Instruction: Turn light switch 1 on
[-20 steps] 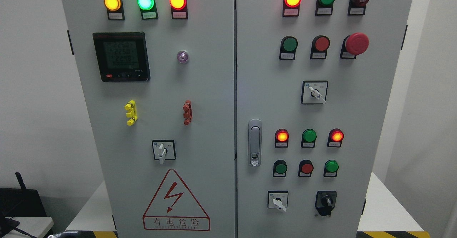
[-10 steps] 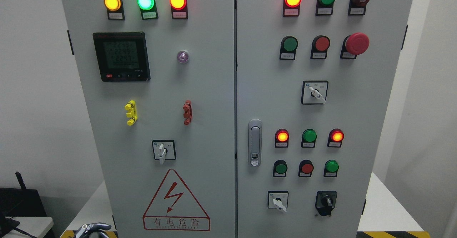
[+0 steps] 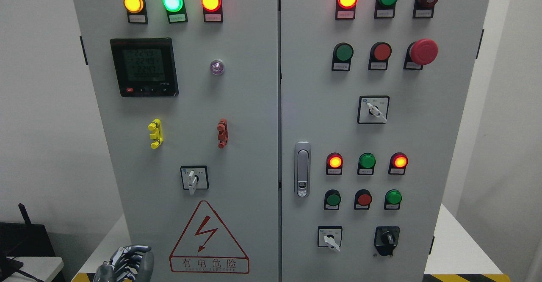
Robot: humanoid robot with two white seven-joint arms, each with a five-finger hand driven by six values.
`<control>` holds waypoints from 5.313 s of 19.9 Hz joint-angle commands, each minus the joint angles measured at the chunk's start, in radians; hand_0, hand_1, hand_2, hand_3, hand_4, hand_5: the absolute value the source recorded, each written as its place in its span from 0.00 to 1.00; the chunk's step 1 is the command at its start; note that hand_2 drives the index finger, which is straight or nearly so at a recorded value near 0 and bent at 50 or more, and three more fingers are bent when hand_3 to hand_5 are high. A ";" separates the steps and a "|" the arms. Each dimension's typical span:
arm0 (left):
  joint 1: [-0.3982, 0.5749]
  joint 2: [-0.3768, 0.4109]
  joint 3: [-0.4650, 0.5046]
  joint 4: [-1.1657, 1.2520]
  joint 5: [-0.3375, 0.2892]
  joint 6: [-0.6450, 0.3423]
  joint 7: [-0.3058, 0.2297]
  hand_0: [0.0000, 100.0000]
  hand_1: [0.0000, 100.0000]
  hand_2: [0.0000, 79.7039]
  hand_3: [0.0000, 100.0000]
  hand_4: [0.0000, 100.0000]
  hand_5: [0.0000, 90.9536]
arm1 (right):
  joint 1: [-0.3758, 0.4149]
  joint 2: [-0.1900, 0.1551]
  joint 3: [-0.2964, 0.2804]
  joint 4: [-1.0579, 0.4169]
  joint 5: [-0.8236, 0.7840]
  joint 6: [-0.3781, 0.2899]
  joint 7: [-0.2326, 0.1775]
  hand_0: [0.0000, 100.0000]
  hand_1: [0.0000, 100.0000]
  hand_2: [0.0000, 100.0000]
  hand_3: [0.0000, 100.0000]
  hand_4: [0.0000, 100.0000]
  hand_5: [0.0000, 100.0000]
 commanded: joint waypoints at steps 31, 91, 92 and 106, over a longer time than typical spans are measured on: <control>-0.228 -0.098 -0.188 -0.018 -0.020 0.341 0.205 0.17 0.48 0.60 0.76 0.82 0.95 | 0.000 0.000 0.017 0.000 -0.025 0.002 -0.001 0.12 0.39 0.00 0.00 0.00 0.00; -0.363 -0.101 -0.198 -0.017 -0.016 0.542 0.205 0.27 0.40 0.61 0.74 0.82 0.95 | 0.000 -0.001 0.017 0.000 -0.025 0.002 -0.001 0.12 0.39 0.00 0.00 0.00 0.00; -0.363 -0.101 -0.198 -0.017 -0.017 0.542 0.205 0.27 0.39 0.61 0.74 0.82 0.95 | 0.001 0.000 0.017 0.000 -0.025 0.000 -0.001 0.12 0.39 0.00 0.00 0.00 0.00; -0.380 -0.101 -0.199 -0.015 -0.017 0.580 0.203 0.26 0.40 0.62 0.74 0.82 0.95 | 0.001 -0.001 0.017 0.000 -0.025 0.000 -0.001 0.12 0.39 0.00 0.00 0.00 0.00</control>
